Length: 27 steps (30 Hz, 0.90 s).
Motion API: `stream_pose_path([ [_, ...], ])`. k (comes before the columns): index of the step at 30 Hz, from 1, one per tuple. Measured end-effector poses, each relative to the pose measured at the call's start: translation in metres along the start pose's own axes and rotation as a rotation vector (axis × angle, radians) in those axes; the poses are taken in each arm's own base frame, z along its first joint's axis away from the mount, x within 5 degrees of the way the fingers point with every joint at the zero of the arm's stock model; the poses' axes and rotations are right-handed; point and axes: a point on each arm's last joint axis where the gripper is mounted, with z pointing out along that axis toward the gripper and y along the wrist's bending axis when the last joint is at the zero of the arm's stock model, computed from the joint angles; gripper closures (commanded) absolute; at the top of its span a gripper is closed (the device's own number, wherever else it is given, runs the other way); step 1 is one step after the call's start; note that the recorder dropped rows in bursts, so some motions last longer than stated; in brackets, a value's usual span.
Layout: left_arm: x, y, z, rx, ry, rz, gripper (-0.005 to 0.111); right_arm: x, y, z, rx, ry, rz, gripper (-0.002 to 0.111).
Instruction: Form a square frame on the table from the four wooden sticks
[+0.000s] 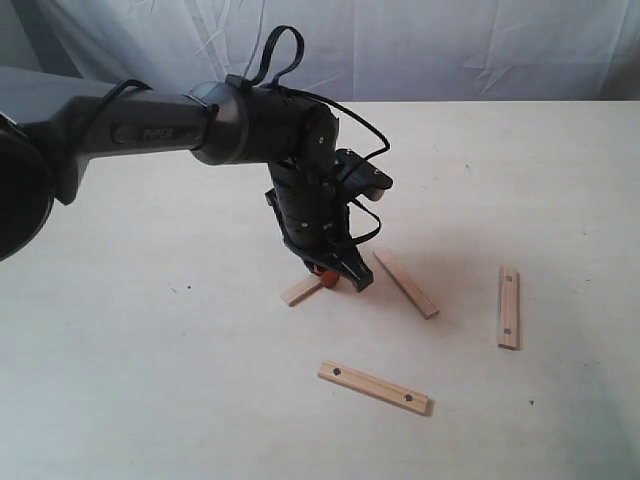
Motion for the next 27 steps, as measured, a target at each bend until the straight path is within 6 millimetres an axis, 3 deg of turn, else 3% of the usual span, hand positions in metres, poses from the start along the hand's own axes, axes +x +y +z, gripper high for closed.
stream_pose_path([
  [10, -0.016, -0.003, -0.018, 0.033, -0.109, 0.076, 0.107, 0.000, 0.000, 0.000, 0.000, 0.000, 0.002, 0.108],
  [20, -0.022, -0.019, 0.002, 0.046, -0.135, 0.177, 0.107, 0.000, 0.000, 0.000, 0.000, 0.000, 0.002, 0.108],
  [27, -0.022, -0.019, 0.002, 0.044, -0.138, 0.195, 0.107, 0.000, 0.000, 0.000, 0.000, 0.000, 0.002, 0.108],
])
